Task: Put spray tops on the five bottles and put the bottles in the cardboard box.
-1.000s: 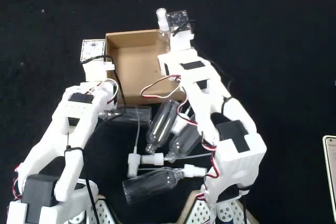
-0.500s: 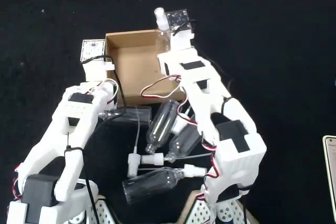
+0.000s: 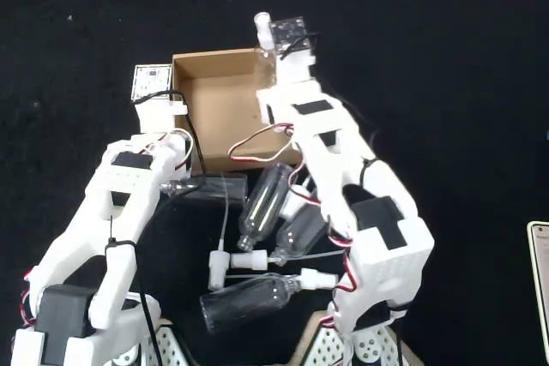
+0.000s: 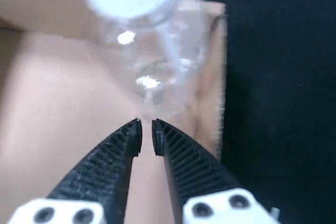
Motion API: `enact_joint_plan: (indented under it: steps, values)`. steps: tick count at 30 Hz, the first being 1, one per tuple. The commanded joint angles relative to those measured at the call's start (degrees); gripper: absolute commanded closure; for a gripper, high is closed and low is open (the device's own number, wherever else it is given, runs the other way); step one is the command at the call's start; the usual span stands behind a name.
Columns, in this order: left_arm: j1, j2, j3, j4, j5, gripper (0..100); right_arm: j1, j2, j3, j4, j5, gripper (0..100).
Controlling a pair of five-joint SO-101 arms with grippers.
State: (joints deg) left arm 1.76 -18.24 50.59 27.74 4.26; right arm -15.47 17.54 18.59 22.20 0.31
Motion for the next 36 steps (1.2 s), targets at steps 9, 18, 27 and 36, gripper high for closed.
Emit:
enact_joint_plan:
  steps: [9, 18, 27, 36]
  values:
    - [-0.04, -2.20, -1.01, -0.79, 0.26, 93, -2.20, -0.13, -0.57, -5.54, -0.18, 98.8]
    - [-0.04, -2.20, -0.92, -0.79, 0.26, 93, -1.14, -0.04, -0.66, -5.54, -0.09, 98.8]
    - [-0.04, -2.29, -0.84, -0.79, 0.26, 93, 0.26, -0.04, -0.48, -6.24, -0.09, 98.8]
    - [-0.04, -2.37, -0.75, -0.79, 0.26, 93, 0.70, -0.31, -0.48, -6.24, -0.09, 98.8]
